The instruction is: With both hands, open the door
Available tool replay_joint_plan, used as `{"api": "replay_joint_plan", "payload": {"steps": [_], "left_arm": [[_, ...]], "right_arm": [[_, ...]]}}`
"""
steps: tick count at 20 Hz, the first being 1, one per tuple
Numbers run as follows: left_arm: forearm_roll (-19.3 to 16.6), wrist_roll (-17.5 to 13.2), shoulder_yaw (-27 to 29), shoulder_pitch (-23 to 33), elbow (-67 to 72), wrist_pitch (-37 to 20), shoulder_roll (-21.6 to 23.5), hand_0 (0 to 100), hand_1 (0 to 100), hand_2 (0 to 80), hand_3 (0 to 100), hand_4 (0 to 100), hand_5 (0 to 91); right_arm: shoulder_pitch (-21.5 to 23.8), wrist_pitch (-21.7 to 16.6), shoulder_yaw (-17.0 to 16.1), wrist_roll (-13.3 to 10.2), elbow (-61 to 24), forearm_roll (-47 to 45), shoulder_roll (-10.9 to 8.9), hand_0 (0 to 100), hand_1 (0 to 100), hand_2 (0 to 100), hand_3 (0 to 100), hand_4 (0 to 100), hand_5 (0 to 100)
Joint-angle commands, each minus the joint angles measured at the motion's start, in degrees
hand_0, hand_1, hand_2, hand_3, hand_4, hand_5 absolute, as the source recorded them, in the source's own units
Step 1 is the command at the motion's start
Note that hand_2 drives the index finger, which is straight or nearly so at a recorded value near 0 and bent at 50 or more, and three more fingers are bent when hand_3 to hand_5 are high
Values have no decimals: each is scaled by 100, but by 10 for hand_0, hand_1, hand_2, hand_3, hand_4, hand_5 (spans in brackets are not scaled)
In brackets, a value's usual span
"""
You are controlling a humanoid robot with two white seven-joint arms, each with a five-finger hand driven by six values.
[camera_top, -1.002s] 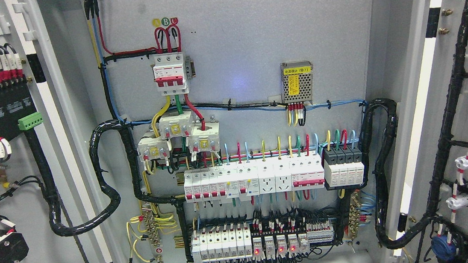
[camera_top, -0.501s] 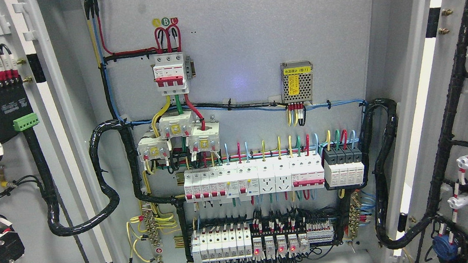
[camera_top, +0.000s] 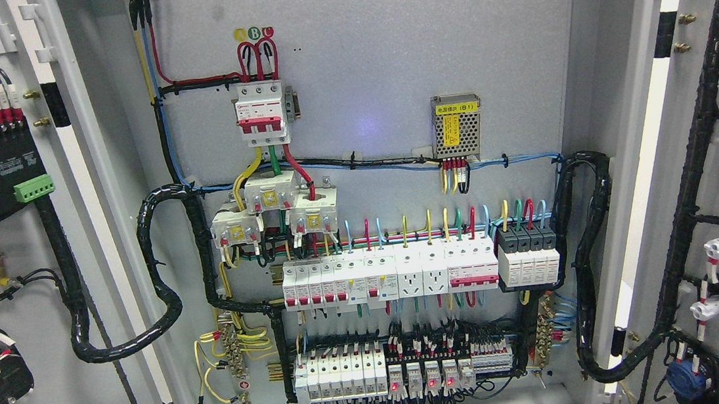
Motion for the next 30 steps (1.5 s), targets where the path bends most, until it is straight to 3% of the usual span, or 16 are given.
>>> {"api": "replay_joint_plan", "payload": {"steps": [1, 23, 30], "left_arm": [[111, 0, 141, -3, 179, 2, 73, 0, 0, 0, 0, 0, 0], [164, 0, 194, -47, 250, 2, 117, 0, 0, 0, 0, 0, 0], [199, 0, 159, -30, 101, 2, 134, 0, 0, 0, 0, 0, 0]], "right_arm": [[50, -3, -154, 2, 22, -68, -12, 191, 0, 0, 0, 0, 0], [182, -21, -154, 2, 13, -77, -48, 191, 0, 0, 0, 0, 0], [156, -38, -136, 2, -75, -121, -284, 191, 0, 0, 0, 0, 0]]}}
